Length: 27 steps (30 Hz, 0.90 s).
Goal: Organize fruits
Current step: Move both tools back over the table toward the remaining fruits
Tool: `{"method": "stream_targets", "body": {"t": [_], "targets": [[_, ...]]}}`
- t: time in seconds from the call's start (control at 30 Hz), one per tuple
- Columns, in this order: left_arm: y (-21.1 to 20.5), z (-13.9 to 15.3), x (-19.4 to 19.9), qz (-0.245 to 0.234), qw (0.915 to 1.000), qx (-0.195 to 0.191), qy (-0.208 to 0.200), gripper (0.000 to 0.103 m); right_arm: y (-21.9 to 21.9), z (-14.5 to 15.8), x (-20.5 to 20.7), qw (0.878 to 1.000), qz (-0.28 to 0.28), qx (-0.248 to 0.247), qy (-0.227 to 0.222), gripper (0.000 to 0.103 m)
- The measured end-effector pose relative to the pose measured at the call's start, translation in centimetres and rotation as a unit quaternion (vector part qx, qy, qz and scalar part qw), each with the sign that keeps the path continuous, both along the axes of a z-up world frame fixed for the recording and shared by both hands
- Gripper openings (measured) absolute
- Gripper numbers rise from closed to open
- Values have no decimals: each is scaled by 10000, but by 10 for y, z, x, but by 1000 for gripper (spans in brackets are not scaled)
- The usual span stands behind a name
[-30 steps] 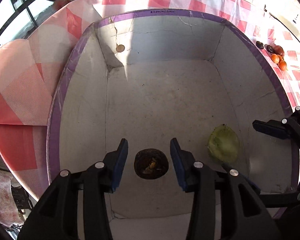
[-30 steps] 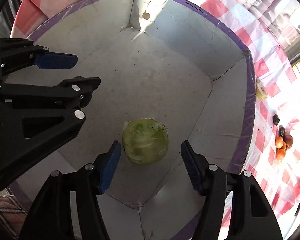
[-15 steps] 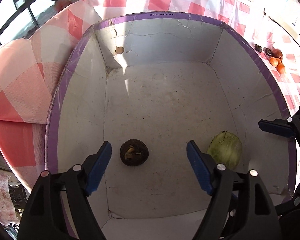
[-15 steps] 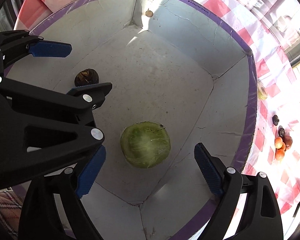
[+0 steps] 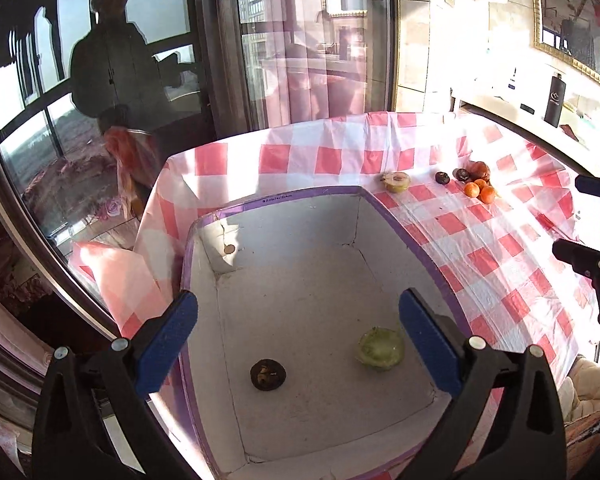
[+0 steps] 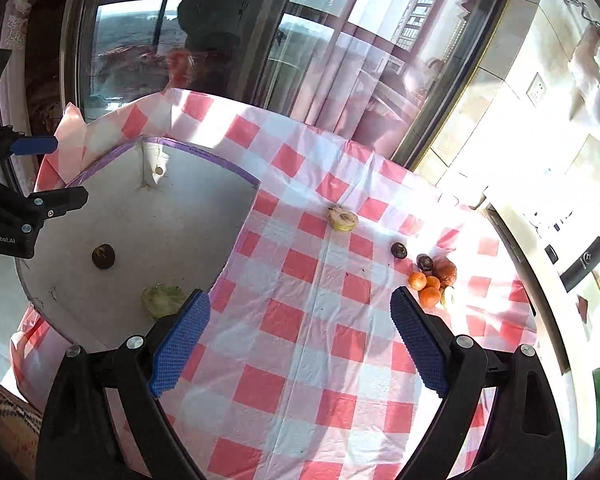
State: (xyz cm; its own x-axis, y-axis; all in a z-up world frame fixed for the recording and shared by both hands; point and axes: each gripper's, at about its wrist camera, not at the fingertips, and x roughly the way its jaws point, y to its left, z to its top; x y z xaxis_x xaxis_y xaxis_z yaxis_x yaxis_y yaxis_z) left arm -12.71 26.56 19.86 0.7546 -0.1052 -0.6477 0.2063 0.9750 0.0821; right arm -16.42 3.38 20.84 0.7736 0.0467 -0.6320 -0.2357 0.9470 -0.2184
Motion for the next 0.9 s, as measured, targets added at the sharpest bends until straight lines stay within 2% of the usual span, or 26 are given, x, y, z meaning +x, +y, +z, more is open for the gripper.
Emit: {"method": "stream_targets", "body": {"t": [0.07, 0.17, 0.23, 0.33, 0.4, 0.5, 0.63, 0.7, 0.77, 0.9], "targets": [[-2, -11, 8, 107, 9999, -30, -16, 101, -34, -20, 8, 9978, -470, 460, 42, 93], [-9, -31, 31, 223, 9988, -132, 424, 101, -65, -53, 15, 9929, -1074, 448, 251, 93], [-13, -37, 44, 350, 9984, -154, 424, 101, -89, -74, 21, 9853, -1525, 634, 437, 95], [-31, -37, 62, 308, 9976, -256, 558, 101, -120, -113, 35, 9647, -2164, 865, 1223, 95], [-48, -30, 69, 483, 9975, -3, 511, 101, -132, -130, 37, 9541, -2344, 817, 1677, 93], [-74, -2, 67, 471, 9974, 218, 508, 101, -146, -119, 26, 9494, -2394, 754, 1886, 93], [-107, 27, 49, 146, 9993, 94, 332, 101, -164, -94, 9, 9570, -2234, 757, 1688, 94], [-126, 30, 43, 18, 9994, 0, 356, 101, -175, -88, 7, 9640, -2137, 554, 1482, 94], [-144, 27, 41, -227, 9990, -104, 365, 101, -189, -90, 9, 9660, -2130, 391, 1413, 94], [-194, 11, 46, -814, 9962, -184, 232, 101, -227, -106, 24, 9670, -2115, 534, 1319, 94]]}}
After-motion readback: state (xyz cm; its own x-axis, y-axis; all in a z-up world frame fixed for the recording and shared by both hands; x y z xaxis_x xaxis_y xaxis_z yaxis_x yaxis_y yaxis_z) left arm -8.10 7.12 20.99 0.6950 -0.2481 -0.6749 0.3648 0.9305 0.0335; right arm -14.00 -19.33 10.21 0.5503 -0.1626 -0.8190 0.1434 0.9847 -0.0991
